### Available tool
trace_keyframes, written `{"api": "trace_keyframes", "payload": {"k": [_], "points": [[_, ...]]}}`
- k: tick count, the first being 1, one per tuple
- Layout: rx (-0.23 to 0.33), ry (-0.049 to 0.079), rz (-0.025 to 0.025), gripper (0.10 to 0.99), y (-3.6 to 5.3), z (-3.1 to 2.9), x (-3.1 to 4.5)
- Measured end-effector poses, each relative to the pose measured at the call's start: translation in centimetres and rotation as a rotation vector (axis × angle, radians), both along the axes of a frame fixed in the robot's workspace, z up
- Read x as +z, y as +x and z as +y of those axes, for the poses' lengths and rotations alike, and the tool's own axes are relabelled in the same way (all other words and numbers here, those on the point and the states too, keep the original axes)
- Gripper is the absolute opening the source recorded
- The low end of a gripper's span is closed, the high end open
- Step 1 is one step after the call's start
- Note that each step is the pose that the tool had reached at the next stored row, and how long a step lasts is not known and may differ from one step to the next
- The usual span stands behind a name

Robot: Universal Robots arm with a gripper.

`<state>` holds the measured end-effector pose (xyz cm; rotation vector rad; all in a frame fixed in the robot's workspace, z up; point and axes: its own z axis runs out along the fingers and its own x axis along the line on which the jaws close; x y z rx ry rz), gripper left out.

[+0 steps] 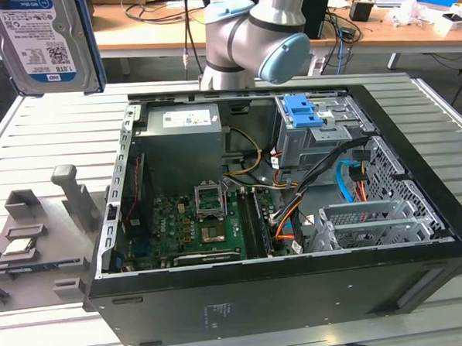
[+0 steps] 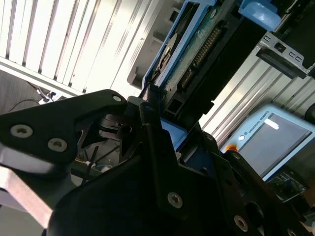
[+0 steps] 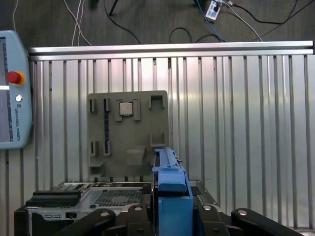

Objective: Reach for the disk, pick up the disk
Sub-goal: 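Pick up the disk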

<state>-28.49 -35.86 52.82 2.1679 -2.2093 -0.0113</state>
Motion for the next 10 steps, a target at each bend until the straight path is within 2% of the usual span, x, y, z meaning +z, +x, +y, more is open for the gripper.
{"api": "trace_keyframes", "payload": {"k": [4,9,10], "points": [[0.000,0.000,-0.0001,0.369,1.17,0.00,-0.01],[0.000,0.000,0.0000,0.369,3.65,0.01,0.00],[0.000,0.000,0.0000,0.369,3.90,0.01,0.00]]}}
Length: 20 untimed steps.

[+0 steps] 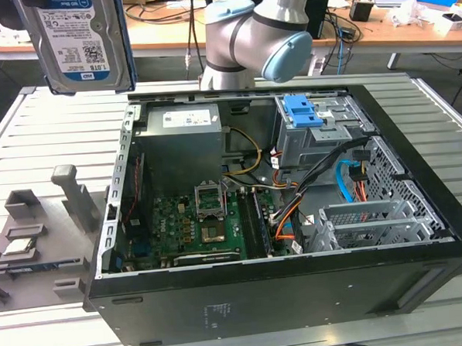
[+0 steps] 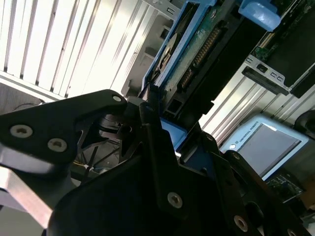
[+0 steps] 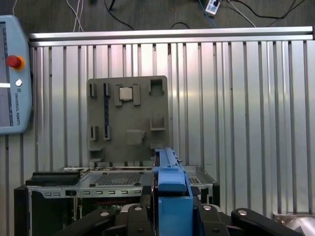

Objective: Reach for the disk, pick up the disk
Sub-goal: 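Pick up the disk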

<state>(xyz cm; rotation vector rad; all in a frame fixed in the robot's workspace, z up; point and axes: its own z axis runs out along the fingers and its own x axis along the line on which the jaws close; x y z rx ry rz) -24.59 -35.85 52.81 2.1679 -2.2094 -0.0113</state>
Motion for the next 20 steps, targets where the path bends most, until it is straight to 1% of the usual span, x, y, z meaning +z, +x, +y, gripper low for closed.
{"api": "trace_keyframes", "payload": {"k": [4,12,13,16,20], "points": [[0.000,0.000,0.0001,0.369,1.81,0.00,0.00],[0.000,0.000,0.0000,0.369,4.39,0.00,0.00],[0.000,0.000,0.0001,0.369,5.10,0.00,0.00],[0.000,0.000,0.0001,0.369,6.42,0.01,0.00],[0.000,0.000,0.0002,0.369,7.75,0.01,0.00]]}}
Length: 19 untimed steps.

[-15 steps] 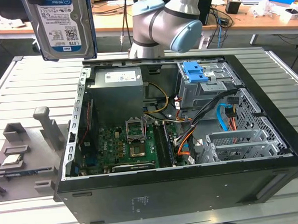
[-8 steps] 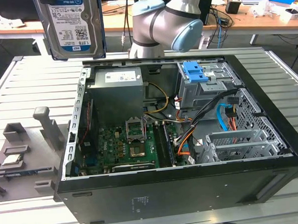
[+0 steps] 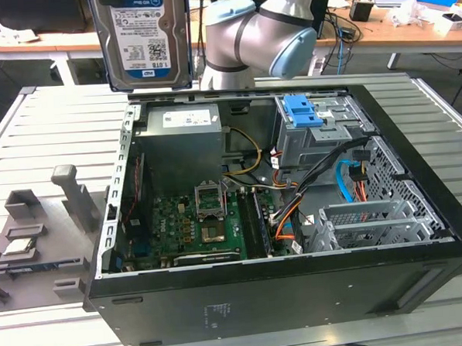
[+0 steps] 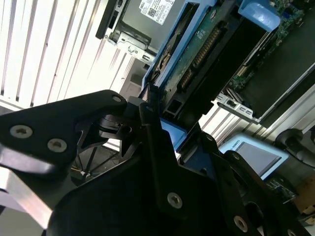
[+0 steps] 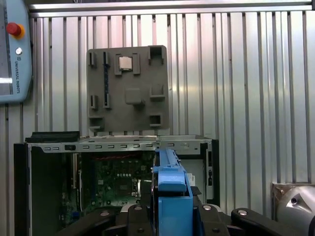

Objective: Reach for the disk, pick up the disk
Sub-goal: 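Pick up the disk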

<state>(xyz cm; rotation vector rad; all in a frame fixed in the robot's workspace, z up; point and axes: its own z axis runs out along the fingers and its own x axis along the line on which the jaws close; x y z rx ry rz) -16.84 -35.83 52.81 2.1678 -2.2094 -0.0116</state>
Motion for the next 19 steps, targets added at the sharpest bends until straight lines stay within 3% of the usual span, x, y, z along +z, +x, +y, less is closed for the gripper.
{"api": "trace_keyframes", "payload": {"k": [15,19], "points": [[0.000,0.000,0.0002,0.369,4.91,0.02,0.01],[0.000,0.000,0.0002,0.369,6.61,0.02,0.01]]}}
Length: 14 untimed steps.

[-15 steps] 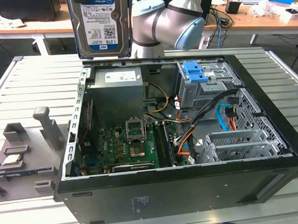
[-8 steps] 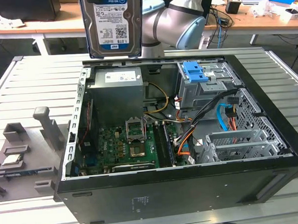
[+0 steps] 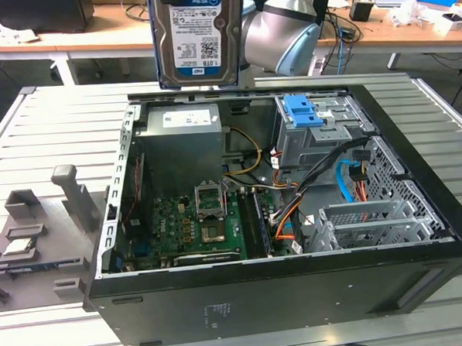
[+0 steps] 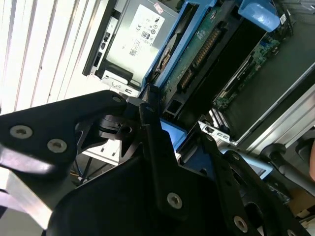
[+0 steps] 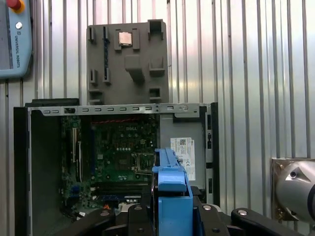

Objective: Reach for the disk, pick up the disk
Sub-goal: 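Pick up the disk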

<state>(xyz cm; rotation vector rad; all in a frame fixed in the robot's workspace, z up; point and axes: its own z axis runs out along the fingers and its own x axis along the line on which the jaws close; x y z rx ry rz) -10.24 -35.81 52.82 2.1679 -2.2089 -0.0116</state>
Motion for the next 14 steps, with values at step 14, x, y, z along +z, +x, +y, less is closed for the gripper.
{"api": "trace_keyframes", "payload": {"k": [14], "points": [[0.000,0.000,0.0002,0.369,5.72,0.02,0.00]]}}
